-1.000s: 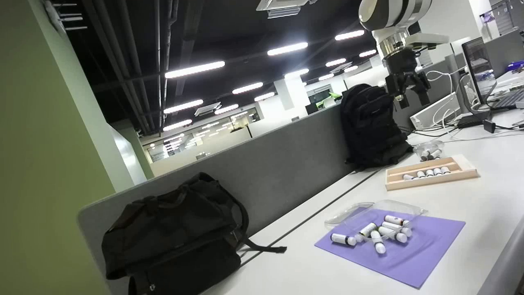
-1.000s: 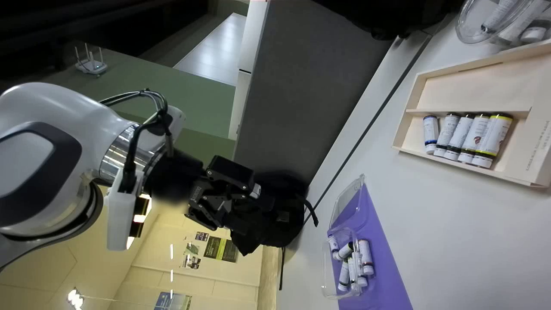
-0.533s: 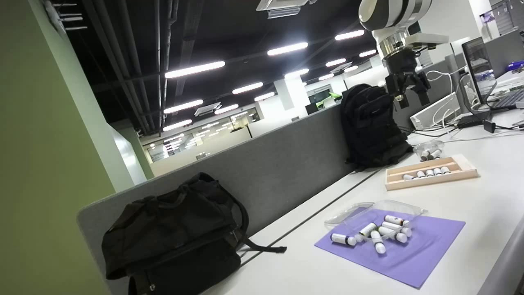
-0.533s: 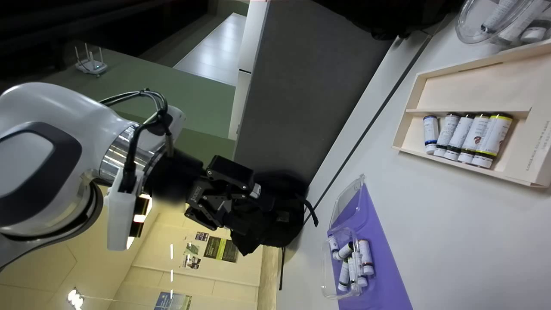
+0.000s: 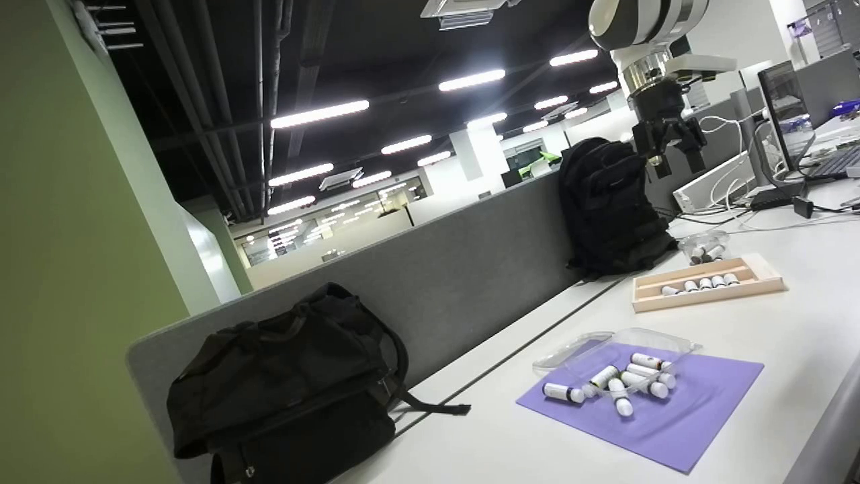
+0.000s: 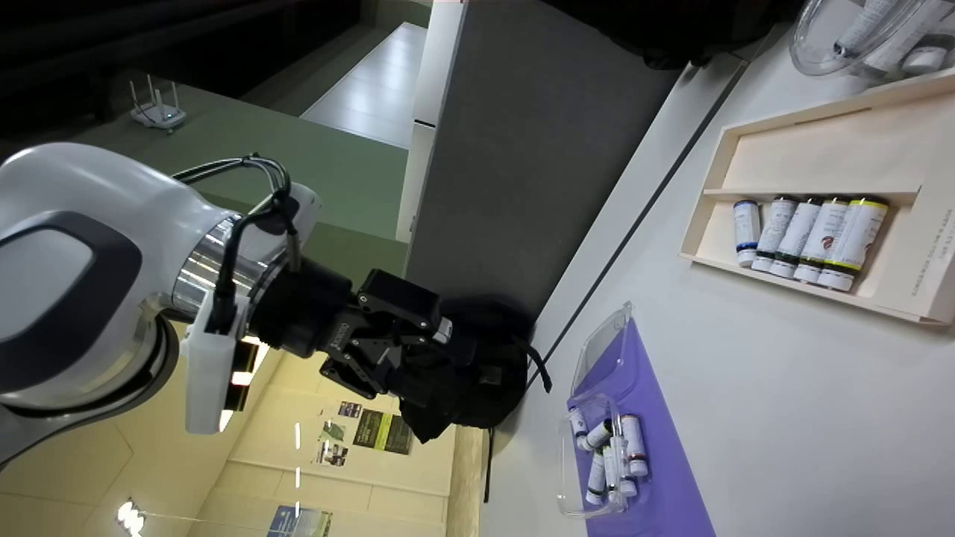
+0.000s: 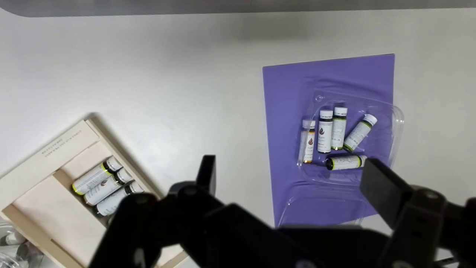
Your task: Remove one bottle from the tray and place it the container
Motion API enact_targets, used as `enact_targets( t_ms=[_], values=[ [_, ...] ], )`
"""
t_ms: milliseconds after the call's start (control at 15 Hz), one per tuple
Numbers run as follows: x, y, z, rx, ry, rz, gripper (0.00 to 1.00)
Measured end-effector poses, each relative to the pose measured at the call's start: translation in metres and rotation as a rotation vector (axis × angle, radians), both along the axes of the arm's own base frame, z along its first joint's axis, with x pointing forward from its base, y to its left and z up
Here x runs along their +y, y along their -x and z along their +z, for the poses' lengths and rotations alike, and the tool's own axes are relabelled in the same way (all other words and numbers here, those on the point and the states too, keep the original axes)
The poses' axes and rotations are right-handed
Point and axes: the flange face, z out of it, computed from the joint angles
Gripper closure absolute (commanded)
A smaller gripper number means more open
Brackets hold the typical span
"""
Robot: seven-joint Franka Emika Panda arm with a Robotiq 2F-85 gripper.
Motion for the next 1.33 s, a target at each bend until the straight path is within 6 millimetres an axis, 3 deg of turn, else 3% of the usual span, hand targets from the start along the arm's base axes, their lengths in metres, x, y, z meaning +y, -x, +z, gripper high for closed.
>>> enact_targets(
  t_ms=[400, 800, 1000, 1333],
  values=[
    [0.0, -0.011, -0.004, -0.055, 0.029, 0.0, 0.0],
    [-0.002, -0.054, -0.048, -0.171, 0.155, 0.015, 0.0],
    [-0.028, -0.078, -0.064, -0.225, 0.217, -0.081, 0.0],
    [-0.103, -0.106, -0.057, -0.258, 0.221, -0.31, 0.0]
  ],
)
